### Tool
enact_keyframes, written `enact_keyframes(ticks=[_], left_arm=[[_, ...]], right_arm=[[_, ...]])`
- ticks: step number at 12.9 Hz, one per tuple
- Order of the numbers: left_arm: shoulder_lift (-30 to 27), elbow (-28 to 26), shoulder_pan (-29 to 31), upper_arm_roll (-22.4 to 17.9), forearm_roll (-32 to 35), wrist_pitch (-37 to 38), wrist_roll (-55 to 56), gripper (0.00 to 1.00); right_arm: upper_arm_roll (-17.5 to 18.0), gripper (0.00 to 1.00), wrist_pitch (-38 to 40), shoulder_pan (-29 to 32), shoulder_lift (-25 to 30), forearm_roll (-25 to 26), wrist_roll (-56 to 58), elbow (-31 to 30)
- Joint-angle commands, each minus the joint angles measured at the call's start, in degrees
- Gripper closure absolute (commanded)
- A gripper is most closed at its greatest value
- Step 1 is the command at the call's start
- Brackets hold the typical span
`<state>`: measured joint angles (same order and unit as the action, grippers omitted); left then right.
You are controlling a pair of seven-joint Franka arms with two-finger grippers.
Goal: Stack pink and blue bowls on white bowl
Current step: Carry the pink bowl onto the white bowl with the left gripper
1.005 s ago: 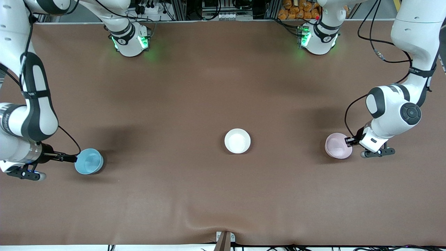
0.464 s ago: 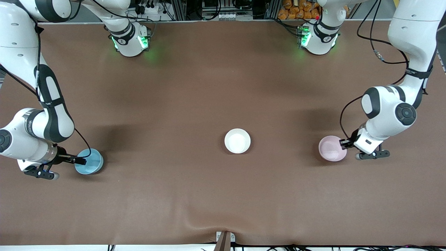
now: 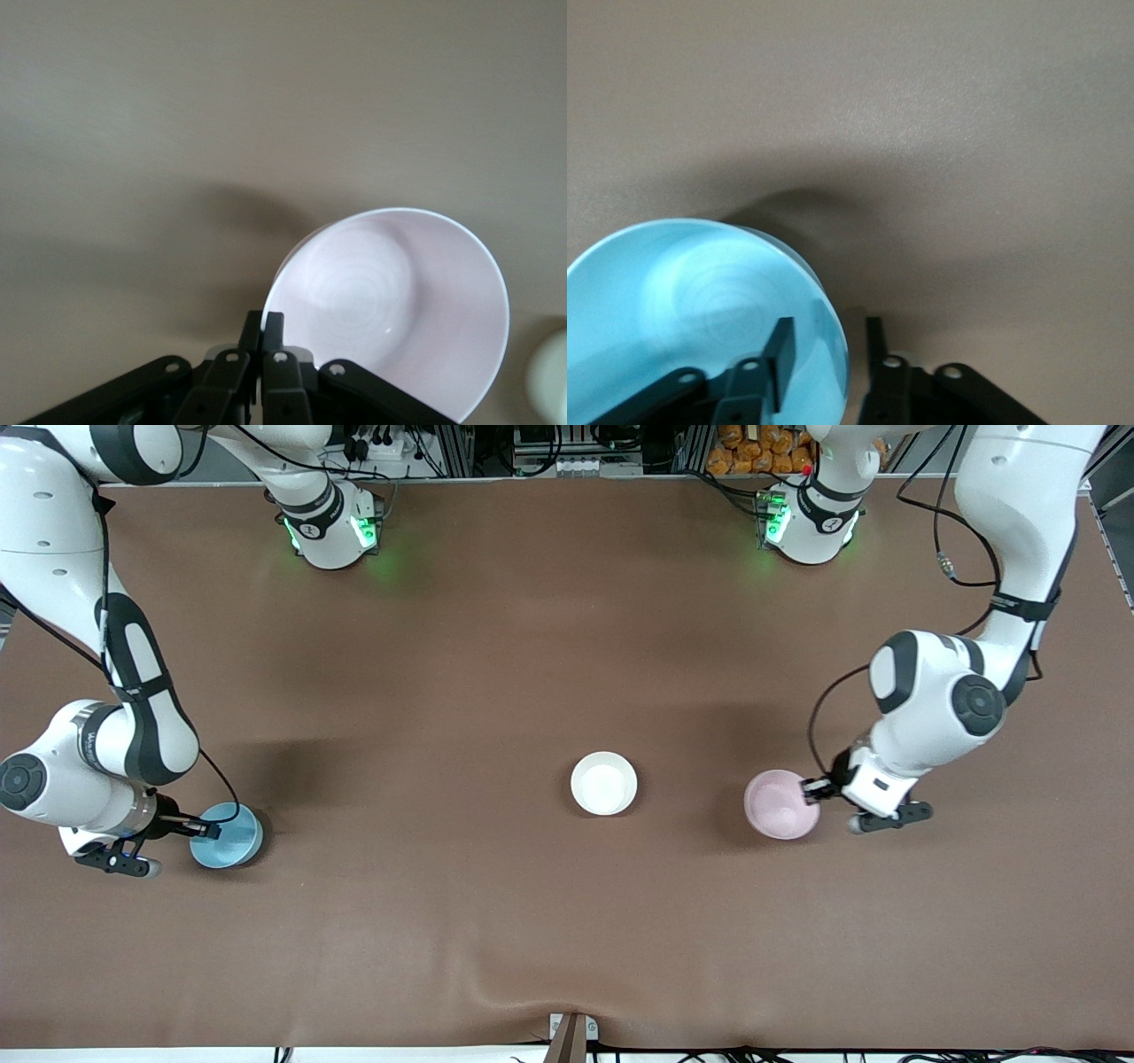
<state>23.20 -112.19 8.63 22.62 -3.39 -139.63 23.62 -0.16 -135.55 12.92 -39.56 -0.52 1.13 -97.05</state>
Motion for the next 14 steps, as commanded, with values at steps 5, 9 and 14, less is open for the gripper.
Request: enact_keyframes(ticks=[5, 9, 14], left_arm=[[4.56, 8.91, -12.92, 2.43, -0.83, 2.52, 17.23, 1.00], [8.16, 12.69, -17.59, 2.16, -0.48, 2.52, 19.71, 1.00], [13.53, 16.30, -21.11, 1.38, 0.75, 2.52, 19.71, 1.00]], right_arm=[[0.69, 1.00, 0.81, 0.44, 3.16, -0.36, 0.54, -0.51], [0.95, 1.00, 4.58, 0.27, 7.38, -0.44, 0.37, -0.33], [2.79, 1.00, 9.67, 0.00, 12.56, -0.71, -0.25, -0.42]])
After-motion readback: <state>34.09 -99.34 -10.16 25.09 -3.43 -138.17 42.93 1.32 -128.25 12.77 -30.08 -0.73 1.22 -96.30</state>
